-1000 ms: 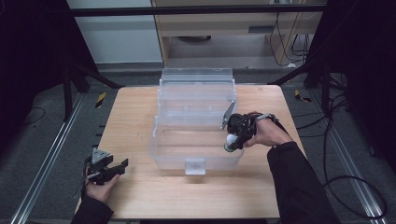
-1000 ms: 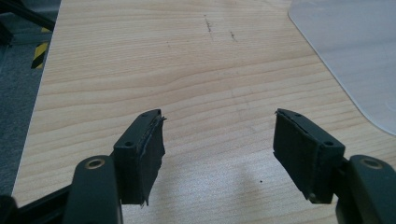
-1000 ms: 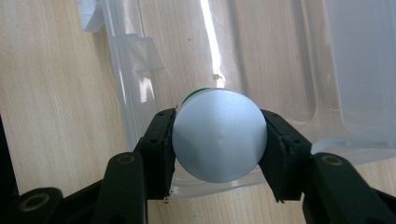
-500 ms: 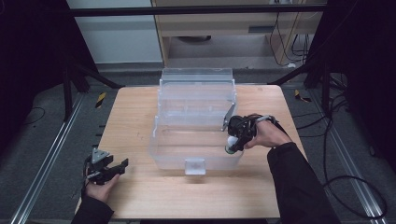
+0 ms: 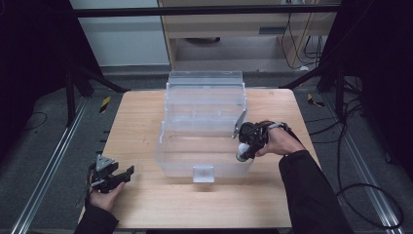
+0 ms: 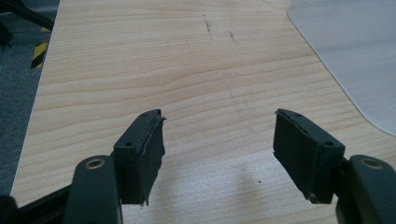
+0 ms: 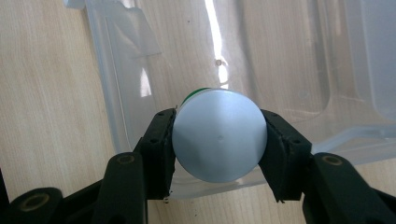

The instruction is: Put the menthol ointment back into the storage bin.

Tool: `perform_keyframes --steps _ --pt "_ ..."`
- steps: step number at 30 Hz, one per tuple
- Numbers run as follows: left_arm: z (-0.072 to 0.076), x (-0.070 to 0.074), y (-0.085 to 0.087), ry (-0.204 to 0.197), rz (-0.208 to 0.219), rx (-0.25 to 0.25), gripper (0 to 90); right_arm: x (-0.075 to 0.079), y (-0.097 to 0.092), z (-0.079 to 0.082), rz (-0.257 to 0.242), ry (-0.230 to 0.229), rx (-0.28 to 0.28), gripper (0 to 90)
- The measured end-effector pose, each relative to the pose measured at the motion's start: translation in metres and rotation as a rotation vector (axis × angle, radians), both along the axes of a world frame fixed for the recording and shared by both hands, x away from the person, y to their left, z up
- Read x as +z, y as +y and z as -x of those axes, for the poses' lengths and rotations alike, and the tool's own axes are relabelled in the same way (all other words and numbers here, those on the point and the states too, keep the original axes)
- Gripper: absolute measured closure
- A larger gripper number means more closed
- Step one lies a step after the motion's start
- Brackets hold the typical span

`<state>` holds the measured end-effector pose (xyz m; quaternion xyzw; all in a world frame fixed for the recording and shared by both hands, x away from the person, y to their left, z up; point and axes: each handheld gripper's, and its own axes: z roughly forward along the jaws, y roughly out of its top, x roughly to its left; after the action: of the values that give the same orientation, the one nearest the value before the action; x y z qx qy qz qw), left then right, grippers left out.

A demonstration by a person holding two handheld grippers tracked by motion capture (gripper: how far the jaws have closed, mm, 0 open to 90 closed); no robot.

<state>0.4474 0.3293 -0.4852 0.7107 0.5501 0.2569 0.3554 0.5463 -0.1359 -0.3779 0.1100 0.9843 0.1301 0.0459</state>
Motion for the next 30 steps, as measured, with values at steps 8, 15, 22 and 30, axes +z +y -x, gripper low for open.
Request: perform_keyframes --steps 8,15,22,30 --pt "0.0 0.0 0.0 0.001 -0.001 -0.001 32.9 -0.006 0.001 0.0 0.011 0.011 0.009 50.0" --pt "0.0 -0.001 -0.001 0.001 -0.001 -0.002 32.9 -0.009 0.001 0.0 0.009 0.016 0.007 49.9" --pt "0.0 -0.001 0.0 0.001 -0.002 -0.001 32.9 -0.013 0.0 0.0 0.014 0.026 0.003 49.8" --pt "0.0 -0.001 0.0 0.003 -0.001 0.0 32.9 -0.015 -0.002 0.0 0.013 0.03 0.007 49.4"
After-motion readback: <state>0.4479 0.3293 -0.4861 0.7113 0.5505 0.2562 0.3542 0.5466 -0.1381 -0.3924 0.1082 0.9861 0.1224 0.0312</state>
